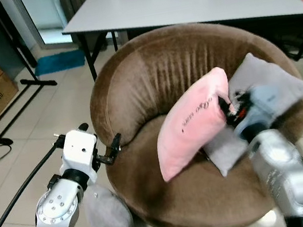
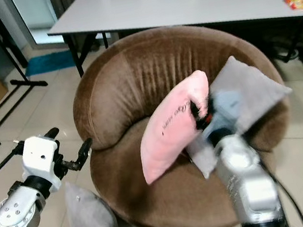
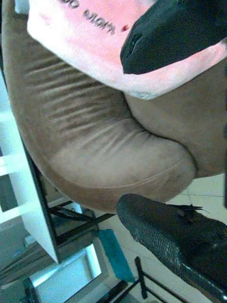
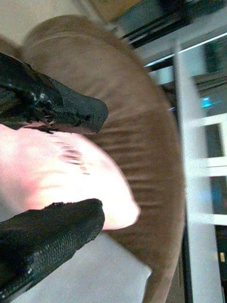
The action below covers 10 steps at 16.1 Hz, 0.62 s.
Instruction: Move the pillow to the sofa from floor
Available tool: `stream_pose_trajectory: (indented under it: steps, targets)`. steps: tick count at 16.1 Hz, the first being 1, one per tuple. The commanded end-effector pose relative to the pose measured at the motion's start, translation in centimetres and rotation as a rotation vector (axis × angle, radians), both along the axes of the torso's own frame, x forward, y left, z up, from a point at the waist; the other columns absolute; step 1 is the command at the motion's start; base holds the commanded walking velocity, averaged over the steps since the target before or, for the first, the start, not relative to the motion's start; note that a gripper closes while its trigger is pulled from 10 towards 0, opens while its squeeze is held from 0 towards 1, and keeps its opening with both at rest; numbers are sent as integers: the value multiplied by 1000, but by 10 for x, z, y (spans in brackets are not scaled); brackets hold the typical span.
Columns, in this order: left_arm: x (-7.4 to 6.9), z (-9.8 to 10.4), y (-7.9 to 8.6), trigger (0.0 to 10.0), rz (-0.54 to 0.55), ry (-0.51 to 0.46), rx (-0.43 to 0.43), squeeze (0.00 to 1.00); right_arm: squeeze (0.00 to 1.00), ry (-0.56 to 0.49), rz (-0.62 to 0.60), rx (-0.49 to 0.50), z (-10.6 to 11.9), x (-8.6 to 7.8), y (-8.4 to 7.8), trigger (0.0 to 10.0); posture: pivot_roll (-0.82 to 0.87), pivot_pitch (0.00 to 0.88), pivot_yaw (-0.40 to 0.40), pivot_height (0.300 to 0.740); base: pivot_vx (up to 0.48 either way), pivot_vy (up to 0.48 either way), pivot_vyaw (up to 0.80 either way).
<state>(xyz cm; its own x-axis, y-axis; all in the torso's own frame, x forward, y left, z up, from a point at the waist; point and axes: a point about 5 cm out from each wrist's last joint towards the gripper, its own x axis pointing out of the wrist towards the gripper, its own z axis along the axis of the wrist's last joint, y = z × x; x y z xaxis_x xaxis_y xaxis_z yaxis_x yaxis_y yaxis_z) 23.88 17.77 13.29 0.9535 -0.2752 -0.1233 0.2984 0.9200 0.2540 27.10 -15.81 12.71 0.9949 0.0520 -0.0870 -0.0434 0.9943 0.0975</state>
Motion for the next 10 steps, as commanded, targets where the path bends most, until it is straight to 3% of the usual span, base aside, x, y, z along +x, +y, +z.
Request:
stream_pose_trajectory:
  steps: [1,5,10]
  targets:
    - [-1,1,0,10000,9,-9,8,0,0,-7,-8,-12,5,-1,1,10000,-106,0,40,740,-285,0,0]
    - [-4,1,3,10000,35,-20,13,0,0,-2,87,4,10,-5,7,10000,-88,0,18,740,-142,0,0]
    - [-12,2,11,10000,111,-44,18,0,0,50,177,65,4,-13,13,10000,-67,0,0,740,0,0,800]
